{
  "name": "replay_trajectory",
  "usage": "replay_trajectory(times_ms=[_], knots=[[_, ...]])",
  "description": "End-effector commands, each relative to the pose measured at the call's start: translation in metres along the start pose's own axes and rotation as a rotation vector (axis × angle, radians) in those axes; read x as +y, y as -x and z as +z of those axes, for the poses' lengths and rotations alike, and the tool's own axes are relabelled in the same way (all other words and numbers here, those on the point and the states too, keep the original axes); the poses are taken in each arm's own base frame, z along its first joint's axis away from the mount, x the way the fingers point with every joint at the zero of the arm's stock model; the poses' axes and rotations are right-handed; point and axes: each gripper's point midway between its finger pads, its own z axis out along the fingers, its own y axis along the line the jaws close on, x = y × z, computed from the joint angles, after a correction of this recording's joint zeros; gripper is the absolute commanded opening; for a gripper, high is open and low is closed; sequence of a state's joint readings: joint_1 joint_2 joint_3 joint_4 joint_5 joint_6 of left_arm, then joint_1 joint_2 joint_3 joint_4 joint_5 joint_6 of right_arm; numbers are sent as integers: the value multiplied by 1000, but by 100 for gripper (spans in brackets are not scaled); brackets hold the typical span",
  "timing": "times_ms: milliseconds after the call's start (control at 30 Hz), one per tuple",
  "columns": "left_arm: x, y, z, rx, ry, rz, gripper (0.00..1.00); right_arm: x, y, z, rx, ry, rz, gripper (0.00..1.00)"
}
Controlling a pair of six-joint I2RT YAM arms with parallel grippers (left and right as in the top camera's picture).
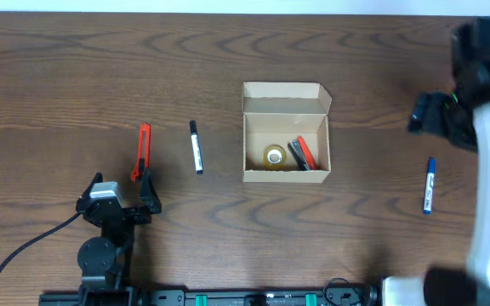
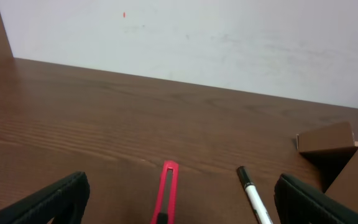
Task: Pack container
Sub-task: 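Withdraw the right gripper from the box toward the blue marker, then lower the right gripper onto the blue marker and grasp it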
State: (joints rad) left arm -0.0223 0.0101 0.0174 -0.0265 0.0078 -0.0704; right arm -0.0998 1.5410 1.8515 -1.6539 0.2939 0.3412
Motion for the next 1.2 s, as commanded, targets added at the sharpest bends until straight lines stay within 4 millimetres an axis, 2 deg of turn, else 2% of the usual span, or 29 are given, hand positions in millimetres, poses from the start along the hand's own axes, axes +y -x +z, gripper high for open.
replay_trajectory(times_ms=[0, 133, 333, 433, 567, 667, 800, 967, 1167], knots=[[5, -17, 0, 56, 23, 13, 95, -14, -20, -19, -85, 31, 58, 99], [5, -17, 0, 56, 23, 13, 95, -28, -44, -11, -110, 5, 118, 99], [5, -17, 0, 56, 23, 13, 95, -33, -85, 43, 13, -51, 158, 99], [5, -17, 0, 56, 23, 13, 95, -24, -94, 66, 56, -30, 185, 99], [5, -17, 0, 56, 23, 13, 95, -18, -91, 86, 47, -21, 224, 99], [5, -17, 0, 56, 23, 13, 95, -21, -88, 97, 51, -31, 266, 99], [5, -17, 0, 56, 23, 13, 95, -41, -83, 114, 84, -66, 369, 99], [5, -17, 0, 56, 23, 13, 95, -60, -76, 138, 141, -28, 458, 99], [5, -17, 0, 56, 23, 13, 96, -69, -69, 165, 192, 30, 505, 99]])
